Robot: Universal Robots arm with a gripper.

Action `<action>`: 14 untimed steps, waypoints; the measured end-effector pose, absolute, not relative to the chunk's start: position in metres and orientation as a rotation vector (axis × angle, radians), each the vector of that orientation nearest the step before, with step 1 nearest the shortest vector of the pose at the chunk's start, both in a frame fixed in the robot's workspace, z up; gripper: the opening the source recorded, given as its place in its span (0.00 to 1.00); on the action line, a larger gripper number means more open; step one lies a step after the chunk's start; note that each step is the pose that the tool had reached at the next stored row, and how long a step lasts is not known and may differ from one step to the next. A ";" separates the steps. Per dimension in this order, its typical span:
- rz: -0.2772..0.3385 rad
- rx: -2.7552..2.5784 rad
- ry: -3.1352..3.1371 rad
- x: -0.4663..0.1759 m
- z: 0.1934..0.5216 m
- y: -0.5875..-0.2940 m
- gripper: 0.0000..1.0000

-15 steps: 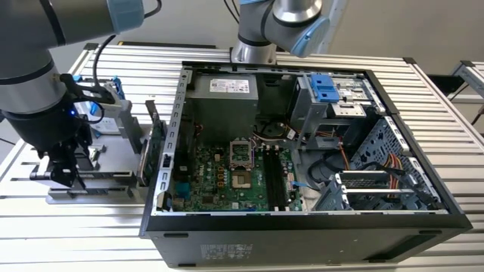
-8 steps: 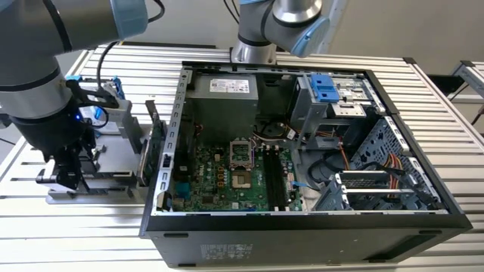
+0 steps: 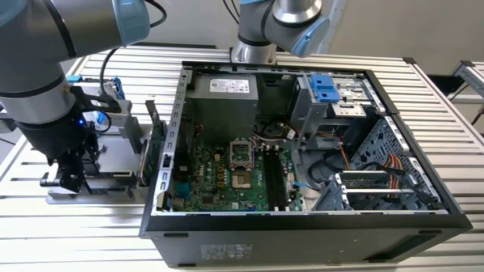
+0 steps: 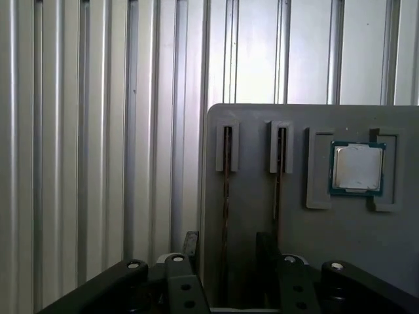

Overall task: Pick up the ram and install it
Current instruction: 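Pick up the ram and move it above insertion slot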

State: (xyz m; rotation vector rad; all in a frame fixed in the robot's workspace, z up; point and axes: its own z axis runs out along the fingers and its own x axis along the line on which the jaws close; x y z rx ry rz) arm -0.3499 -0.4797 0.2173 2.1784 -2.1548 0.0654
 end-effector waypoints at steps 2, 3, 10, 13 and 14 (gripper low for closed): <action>0.065 2.169 -2.164 -0.350 0.216 -0.480 1.00; 0.065 2.166 -2.167 -0.350 0.215 -0.480 1.00; 0.065 2.166 -2.167 -0.350 0.209 -0.480 1.00; 0.065 2.166 -2.167 -0.350 0.206 -0.480 1.00; 0.065 2.166 -2.167 -0.350 0.205 -0.480 1.00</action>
